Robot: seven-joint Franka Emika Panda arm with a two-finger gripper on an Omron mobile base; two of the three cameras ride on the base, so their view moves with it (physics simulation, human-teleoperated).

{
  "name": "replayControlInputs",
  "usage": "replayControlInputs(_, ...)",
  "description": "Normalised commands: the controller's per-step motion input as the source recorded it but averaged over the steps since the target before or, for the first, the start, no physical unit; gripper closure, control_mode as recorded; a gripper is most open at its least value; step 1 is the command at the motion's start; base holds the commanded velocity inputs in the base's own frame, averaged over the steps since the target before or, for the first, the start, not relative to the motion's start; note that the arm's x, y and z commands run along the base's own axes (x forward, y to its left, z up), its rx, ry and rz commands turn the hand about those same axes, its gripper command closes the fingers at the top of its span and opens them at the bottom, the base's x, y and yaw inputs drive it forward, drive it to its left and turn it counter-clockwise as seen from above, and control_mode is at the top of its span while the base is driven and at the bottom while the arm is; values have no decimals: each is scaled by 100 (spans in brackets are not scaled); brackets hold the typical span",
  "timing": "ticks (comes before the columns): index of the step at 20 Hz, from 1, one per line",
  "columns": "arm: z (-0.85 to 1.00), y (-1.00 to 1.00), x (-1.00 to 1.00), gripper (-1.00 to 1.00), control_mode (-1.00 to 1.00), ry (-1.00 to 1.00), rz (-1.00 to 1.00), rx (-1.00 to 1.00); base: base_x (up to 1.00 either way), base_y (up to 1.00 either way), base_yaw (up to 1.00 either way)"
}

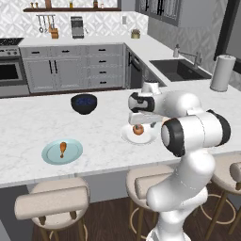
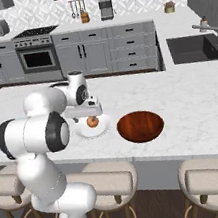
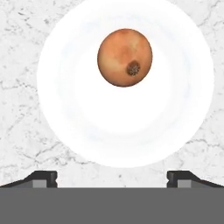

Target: Pick the chicken drumstick and onion from their plates and place them in the bowl. Then put the bowl in the fridge.

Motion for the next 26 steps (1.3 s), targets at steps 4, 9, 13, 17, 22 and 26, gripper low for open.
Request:
replayControlInputs(4, -46, 0, 60, -100, -100, 0, 0, 0, 0, 0, 0)
replayControlInputs(9, -45, 0, 66, -100, -100, 0, 0, 0, 0, 0, 0)
replayControlInputs(13, -31, 0, 60, -100, -100, 0, 0, 0, 0, 0, 0)
replayControlInputs(17, -31, 0, 40, -100, -100, 4, 0, 0, 0, 0, 0)
replayControlInputs(22, -22, 0, -21, -100, -100, 4, 0, 0, 0, 0, 0)
replayControlInputs(26, -13, 0, -25, 100, -100, 2, 0, 0, 0, 0, 0)
